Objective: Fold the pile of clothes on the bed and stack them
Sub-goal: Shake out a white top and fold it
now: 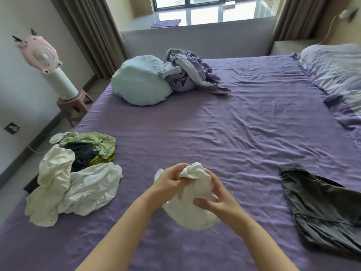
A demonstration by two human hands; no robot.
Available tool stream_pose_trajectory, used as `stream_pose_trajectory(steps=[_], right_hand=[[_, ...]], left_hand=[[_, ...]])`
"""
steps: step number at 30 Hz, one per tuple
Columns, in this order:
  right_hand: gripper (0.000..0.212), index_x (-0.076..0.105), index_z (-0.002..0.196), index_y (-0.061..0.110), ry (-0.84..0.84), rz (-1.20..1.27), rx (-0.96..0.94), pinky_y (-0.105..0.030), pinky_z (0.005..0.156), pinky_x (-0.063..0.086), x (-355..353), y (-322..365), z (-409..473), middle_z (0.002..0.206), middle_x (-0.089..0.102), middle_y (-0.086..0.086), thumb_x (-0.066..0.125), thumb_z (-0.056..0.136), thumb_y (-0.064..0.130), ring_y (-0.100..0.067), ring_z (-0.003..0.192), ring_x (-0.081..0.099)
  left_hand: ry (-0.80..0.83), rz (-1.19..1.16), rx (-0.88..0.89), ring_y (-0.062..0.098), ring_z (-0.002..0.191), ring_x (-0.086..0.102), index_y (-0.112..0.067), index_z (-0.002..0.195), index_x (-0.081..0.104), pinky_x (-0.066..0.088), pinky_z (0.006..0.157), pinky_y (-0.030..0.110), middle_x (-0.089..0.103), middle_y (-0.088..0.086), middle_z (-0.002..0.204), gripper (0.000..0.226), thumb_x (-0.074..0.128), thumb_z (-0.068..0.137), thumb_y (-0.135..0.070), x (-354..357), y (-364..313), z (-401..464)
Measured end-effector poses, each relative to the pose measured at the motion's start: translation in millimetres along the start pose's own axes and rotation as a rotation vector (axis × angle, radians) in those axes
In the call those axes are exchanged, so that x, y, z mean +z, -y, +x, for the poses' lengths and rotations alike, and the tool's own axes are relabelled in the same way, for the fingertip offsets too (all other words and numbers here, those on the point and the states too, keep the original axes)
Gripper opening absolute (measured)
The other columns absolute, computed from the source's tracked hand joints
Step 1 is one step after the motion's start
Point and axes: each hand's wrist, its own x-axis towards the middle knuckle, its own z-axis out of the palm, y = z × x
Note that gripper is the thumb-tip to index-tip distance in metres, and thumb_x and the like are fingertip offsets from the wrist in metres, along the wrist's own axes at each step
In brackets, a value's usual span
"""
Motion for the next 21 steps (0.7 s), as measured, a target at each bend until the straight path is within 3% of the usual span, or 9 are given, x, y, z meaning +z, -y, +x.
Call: stream_pose_trajectory(steps=[2, 5, 8, 10, 12, 14, 17, 21], right_hand=[[0.077, 0.042, 0.133, 0.045, 0.008, -0.009, -0.029, -0.034, 0.095, 0.051, -6.0, 34.5, -18.8, 0.122, 0.061, 0.016, 0.081, 0.067, 0.031, -0.005, 0.111, 0.060], [0.043, 0.066, 0.104, 0.029, 0.010, -0.108, -0.076, -0.035, 0.080, 0.053, -27.0, 82.3, -56.7, 0.097, 0.070, 0.003, 0.080, 0.064, 0.037, -0.016, 0.090, 0.065], [0.043, 0.070, 0.095, 0.018, -0.017, -0.135, -0.144, -0.033, 0.071, 0.050, -49.7, 127.7, -99.7, 0.092, 0.069, -0.012, 0.080, 0.063, 0.044, -0.019, 0.081, 0.064], [0.039, 0.072, 0.096, 0.020, -0.105, -0.140, -0.233, -0.028, 0.068, 0.051, -61.2, 158.2, -126.6, 0.092, 0.070, -0.011, 0.081, 0.066, 0.044, -0.016, 0.079, 0.065], [0.025, 0.075, 0.093, 0.024, -0.210, -0.110, -0.325, -0.019, 0.065, 0.050, -71.1, 186.6, -148.6, 0.085, 0.073, 0.000, 0.078, 0.073, 0.038, -0.008, 0.076, 0.064], [0.011, 0.075, 0.088, 0.021, -0.295, -0.103, -0.369, -0.017, 0.064, 0.049, -79.2, 210.9, -166.6, 0.080, 0.072, 0.005, 0.073, 0.079, 0.027, -0.006, 0.072, 0.061], [0.012, 0.072, 0.093, 0.015, -0.315, -0.140, -0.391, -0.027, 0.070, 0.048, -85.3, 239.0, -189.5, 0.078, 0.068, 0.001, 0.072, 0.081, 0.015, -0.013, 0.073, 0.060], [0.022, 0.071, 0.100, 0.016, -0.228, -0.173, -0.437, -0.021, 0.073, 0.049, -78.4, 261.8, -212.1, 0.085, 0.069, 0.000, 0.070, 0.082, 0.005, -0.011, 0.075, 0.060]], left_hand=[[0.011, -0.092, 0.049, 0.005, 0.086, 0.062, -0.018, 0.105, 0.067, 0.048, 0.073, 0.018, 0.069, -0.006, 0.092, 0.015, 0.063, 0.091, -0.019, 5.6, -36.4, -18.7], [-0.045, -0.150, 0.065, 0.006, 0.089, 0.060, -0.027, 0.099, 0.071, 0.048, 0.077, 0.020, 0.068, -0.009, 0.094, 0.022, 0.061, 0.084, -0.039, 15.5, -84.9, -45.0], [-0.052, -0.102, 0.098, 0.003, 0.088, 0.060, -0.032, 0.103, 0.070, 0.048, 0.076, 0.018, 0.068, -0.016, 0.094, 0.028, 0.054, 0.085, -0.046, 32.0, -125.9, -69.2], [-0.038, -0.068, 0.137, 0.001, 0.102, 0.062, -0.032, 0.122, 0.060, 0.049, 0.082, 0.019, 0.067, -0.017, 0.114, 0.037, 0.049, 0.089, -0.045, 47.1, -147.9, -83.7], [-0.077, -0.044, 0.187, 0.002, 0.107, 0.061, -0.026, 0.122, 0.061, 0.047, 0.088, 0.019, 0.065, -0.011, 0.121, 0.036, 0.047, 0.092, -0.040, 63.2, -166.8, -97.3], [-0.167, -0.044, 0.243, 0.003, 0.091, 0.061, -0.014, 0.109, 0.068, 0.047, 0.081, 0.016, 0.068, -0.006, 0.102, 0.027, 0.050, 0.095, -0.030, 78.6, -181.6, -110.2], [-0.244, -0.096, 0.288, 0.003, 0.068, 0.055, -0.001, 0.096, 0.069, 0.044, 0.065, 0.014, 0.063, -0.005, 0.075, 0.020, 0.054, 0.095, -0.013, 94.6, -198.0, -128.3], [-0.346, -0.139, 0.267, 0.020, 0.073, 0.046, 0.013, 0.098, 0.065, 0.040, 0.061, 0.024, 0.055, 0.010, 0.078, 0.022, 0.053, 0.094, -0.005, 104.6, -218.1, -145.4]])
